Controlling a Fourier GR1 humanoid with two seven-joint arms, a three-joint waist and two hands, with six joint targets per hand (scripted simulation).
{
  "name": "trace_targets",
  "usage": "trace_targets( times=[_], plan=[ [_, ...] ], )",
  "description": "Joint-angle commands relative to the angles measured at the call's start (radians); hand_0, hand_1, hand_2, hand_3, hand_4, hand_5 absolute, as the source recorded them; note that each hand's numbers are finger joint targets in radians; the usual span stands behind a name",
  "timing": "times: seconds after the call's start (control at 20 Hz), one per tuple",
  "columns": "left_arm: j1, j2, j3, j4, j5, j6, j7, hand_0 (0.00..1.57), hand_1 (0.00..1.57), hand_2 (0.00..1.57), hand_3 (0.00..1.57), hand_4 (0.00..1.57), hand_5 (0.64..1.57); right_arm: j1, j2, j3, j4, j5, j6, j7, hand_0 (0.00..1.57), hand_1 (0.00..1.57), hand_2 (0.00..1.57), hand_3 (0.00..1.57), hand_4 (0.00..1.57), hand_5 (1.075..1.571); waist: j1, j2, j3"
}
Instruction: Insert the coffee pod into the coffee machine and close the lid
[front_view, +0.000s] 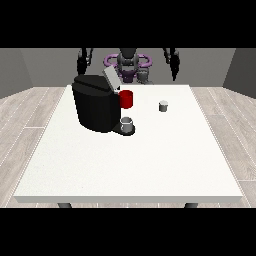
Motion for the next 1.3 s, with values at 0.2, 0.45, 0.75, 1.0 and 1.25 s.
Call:
trace_targets(
  times=[0.2, 0.45, 0.75, 1.0, 1.25],
  plan=[
    [0.017, -0.002, -0.017, -0.034, 0.029, -0.066, -0.039, 0.0, 0.0, 0.0, 0.0, 0.73, 1.571, 0.019, 0.009, -0.032, 0.041, -0.066, 0.059, -0.026, 0.0, 0.0, 0.0, 0.0, 0.33, 1.571, -0.02, -0.046, -0.0214],
    [0.006, 0.002, -0.021, -0.032, 0.081, -0.144, -0.106, 0.0, 0.0, 0.0, 0.0, 0.71, 1.571, -0.012, 0.031, -0.107, 0.059, -0.152, 0.061, -0.105, 0.0, 0.0, 0.0, 0.0, 0.32, 1.571, -0.024, -0.037, -0.0213],
    [-0.05, 0.093, 0.007, 0.037, -0.021, -0.148, -0.083, 0.0, 0.0, 0.0, 0.0, 0.55, 1.571, 0.008, 0.048, -0.051, 0.082, -0.06, 0.035, -0.164, 0.0, 0.0, 0.0, 0.0, 0.37, 1.571, -0.043, -0.006, -0.0213],
    [-0.104, 0.165, 0.018, 0.147, -0.18, -0.071, -0.076, 0.0, 0.0, 0.0, 0.0, 0.0, 1.571, -0.032, 0.065, -0.017, 0.033, -0.073, 0.049, -0.131, 0.0, 0.0, 0.0, 0.0, 0.29, 1.571, -0.105, 0.04, -0.0217],
    [-0.214, 0.23, 0.052, 0.282, -0.262, -0.038, -0.135, 0.0, 0.0, 0.0, 0.0, 0.0, 1.571, -0.086, 0.057, -0.026, 0.042, -0.065, 0.046, -0.158, 0.0, 0.0, 0.0, 0.0, 0.42, 1.571, -0.16, 0.145, -0.0219]
  ],
)
